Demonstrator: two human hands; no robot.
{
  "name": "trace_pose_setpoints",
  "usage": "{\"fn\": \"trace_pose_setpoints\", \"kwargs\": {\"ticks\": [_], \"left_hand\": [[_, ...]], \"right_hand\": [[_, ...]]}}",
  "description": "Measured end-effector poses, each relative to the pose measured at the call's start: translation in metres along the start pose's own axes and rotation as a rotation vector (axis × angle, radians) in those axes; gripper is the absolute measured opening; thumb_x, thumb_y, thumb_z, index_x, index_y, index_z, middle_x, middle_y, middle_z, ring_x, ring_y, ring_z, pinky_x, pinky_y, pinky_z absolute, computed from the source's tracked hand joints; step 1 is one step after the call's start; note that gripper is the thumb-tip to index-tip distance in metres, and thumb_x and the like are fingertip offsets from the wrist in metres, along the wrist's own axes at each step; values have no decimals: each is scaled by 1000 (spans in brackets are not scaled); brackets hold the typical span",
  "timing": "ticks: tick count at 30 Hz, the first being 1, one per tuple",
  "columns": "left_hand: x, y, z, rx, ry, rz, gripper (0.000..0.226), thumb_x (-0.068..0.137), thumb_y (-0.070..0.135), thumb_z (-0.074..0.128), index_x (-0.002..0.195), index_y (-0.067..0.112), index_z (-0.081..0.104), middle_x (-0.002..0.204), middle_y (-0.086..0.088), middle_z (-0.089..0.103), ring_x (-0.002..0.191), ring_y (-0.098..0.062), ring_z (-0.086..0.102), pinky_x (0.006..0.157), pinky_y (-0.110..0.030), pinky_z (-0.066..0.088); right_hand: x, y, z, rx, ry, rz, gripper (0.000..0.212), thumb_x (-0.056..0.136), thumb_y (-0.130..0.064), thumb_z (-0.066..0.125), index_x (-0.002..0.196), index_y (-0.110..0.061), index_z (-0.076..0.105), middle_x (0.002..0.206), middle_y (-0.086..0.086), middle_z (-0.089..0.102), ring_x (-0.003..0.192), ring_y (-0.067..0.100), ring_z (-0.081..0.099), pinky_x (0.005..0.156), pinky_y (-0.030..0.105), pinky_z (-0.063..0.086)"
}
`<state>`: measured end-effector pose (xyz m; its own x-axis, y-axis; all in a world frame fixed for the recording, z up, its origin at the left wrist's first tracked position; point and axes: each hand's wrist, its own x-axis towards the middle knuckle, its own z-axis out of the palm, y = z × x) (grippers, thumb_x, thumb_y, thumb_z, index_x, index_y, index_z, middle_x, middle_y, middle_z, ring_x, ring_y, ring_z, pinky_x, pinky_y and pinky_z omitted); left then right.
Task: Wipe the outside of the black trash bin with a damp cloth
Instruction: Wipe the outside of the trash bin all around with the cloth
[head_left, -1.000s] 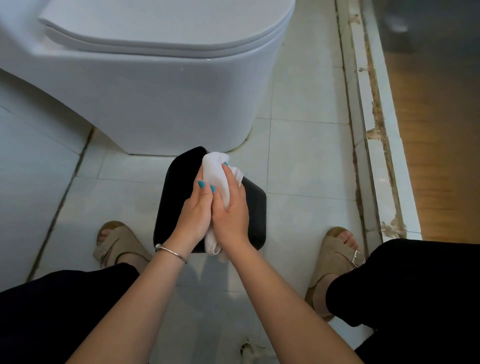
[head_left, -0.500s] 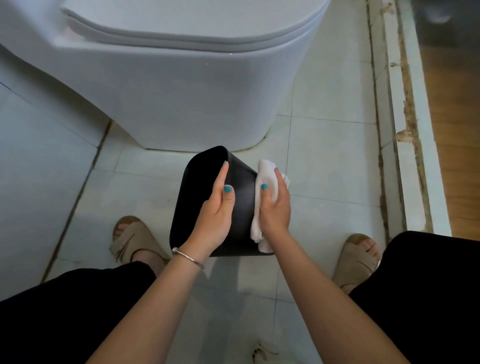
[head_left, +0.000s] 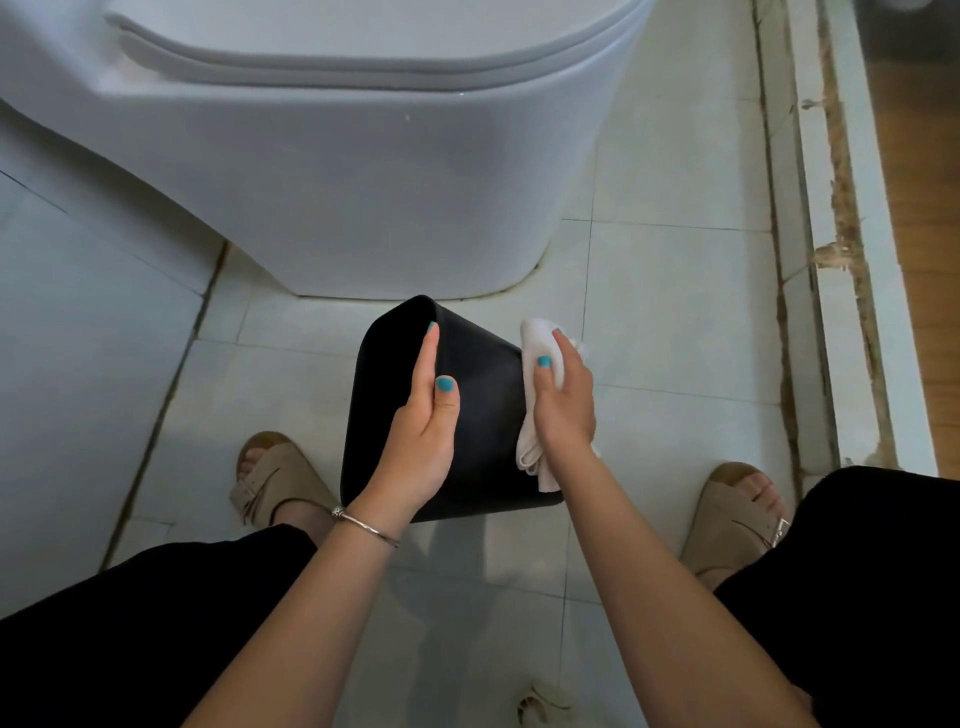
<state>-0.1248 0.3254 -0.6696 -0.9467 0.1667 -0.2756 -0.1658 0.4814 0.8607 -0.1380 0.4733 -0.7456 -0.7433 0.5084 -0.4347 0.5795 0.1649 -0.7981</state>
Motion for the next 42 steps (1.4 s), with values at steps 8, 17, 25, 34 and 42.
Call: {"fn": "trace_pose_setpoints", "kwargs": {"ticks": [8,17,25,34,42], "left_hand": [[-1,12,7,25,-92,12,54,98,49,28,146,52,3,86,7,64,74,-19,65,69,-35,52],[-10,24,13,22,-123,10,54,99,50,31,144,56,3,95,3,70,85,-22,69,78,-51,54],[-14,31,26,31,-135,105,64,86,73,10,146,52,3,101,19,62,88,-18,69,79,-45,56],[-11,31,28,105,-120,96,57,88,66,11,143,53,1,78,-1,66,51,-4,58,47,-20,43],[-9,10,11,114,3,59,53,95,50,21,145,50,2,48,4,31,37,-6,31,42,-20,26]], "right_hand": [[-33,-64,1,209,-149,-292,39,100,-38,42,139,-45,42,144,-10,42,116,0,41,104,34,38],[-41,-71,-9,197,-136,-391,53,93,-36,56,139,-32,31,141,-6,32,128,14,37,104,34,40],[-49,-57,-17,196,-42,-407,59,92,-48,55,145,-45,29,145,-19,40,128,-2,39,104,22,34],[-35,-44,-12,188,-20,-444,49,98,-40,49,144,-41,33,148,-15,38,126,-3,35,97,20,30],[-12,-27,7,14,-52,-406,46,99,-39,46,144,-40,35,144,-6,44,126,19,44,95,32,37]]}}
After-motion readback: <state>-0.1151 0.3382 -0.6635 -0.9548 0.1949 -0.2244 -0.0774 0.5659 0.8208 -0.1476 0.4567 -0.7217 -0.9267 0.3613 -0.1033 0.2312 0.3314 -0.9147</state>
